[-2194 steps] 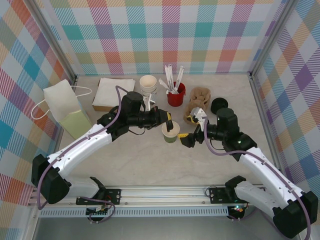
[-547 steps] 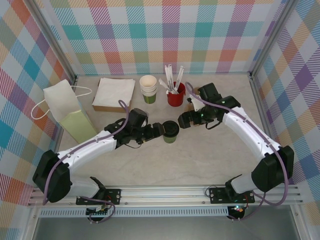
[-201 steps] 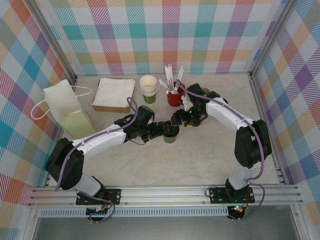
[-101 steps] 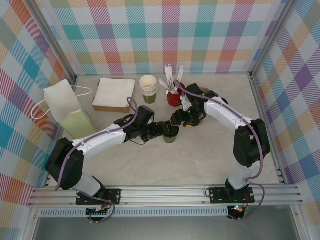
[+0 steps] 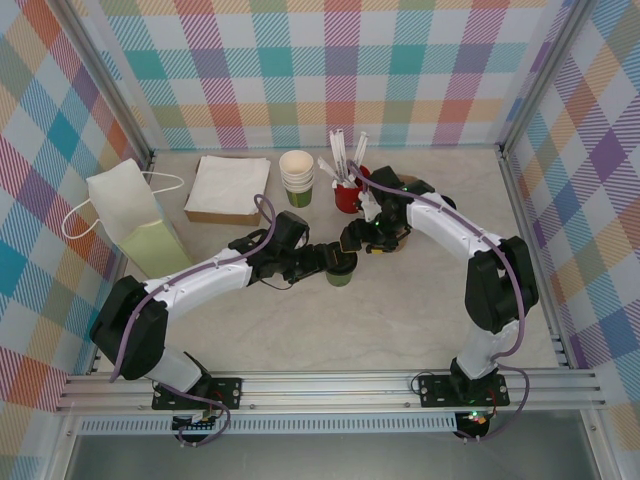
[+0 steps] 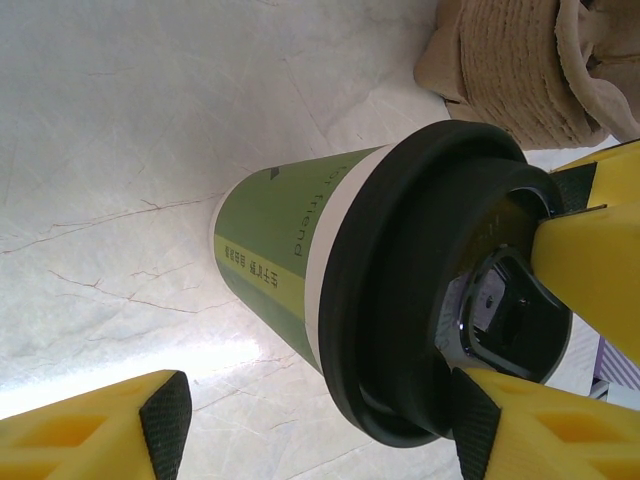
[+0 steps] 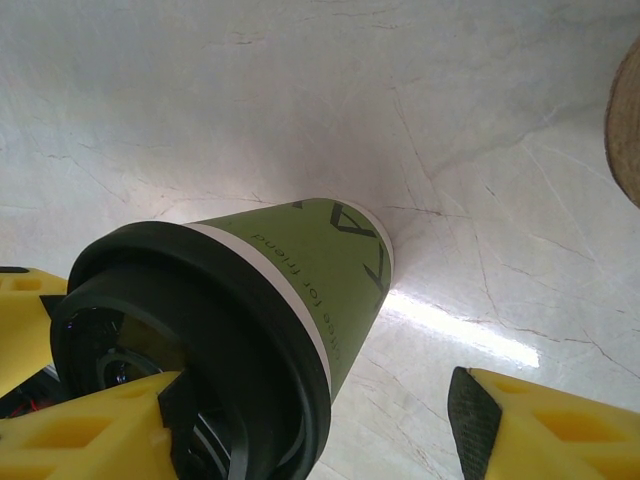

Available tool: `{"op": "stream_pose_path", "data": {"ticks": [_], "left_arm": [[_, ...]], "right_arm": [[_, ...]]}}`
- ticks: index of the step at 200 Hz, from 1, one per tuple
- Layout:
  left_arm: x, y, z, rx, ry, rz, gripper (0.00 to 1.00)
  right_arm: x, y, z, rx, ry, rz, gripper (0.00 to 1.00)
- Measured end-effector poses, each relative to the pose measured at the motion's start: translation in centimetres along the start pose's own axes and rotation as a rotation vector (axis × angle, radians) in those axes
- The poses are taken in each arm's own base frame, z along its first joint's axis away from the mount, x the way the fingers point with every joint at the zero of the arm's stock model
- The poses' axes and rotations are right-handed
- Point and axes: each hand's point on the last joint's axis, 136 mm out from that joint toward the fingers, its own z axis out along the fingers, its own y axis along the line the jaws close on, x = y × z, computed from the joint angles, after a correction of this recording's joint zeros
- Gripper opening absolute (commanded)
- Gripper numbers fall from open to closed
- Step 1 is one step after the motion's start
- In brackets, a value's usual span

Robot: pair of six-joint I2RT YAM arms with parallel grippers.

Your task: Pack the takeout coffee

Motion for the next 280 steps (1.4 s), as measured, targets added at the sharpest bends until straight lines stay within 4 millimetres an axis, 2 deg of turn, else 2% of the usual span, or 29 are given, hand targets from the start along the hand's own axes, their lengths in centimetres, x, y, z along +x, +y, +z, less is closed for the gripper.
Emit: {"op": "stream_pose_path", "data": {"ticks": [144,280], "left_arm": [[-0.06,-0.22,0.48,0.014,0.003,0.001,0.59],[-0.11,-0.54,0.72,0.030,0.006,-0.003,0.55]], "right_arm": [[0.08,-0.23,0.08,0.023,0.014,0.001,0.70],[0.39,-0.19,0.67,0.008,0.028,0.000,0.64]]}}
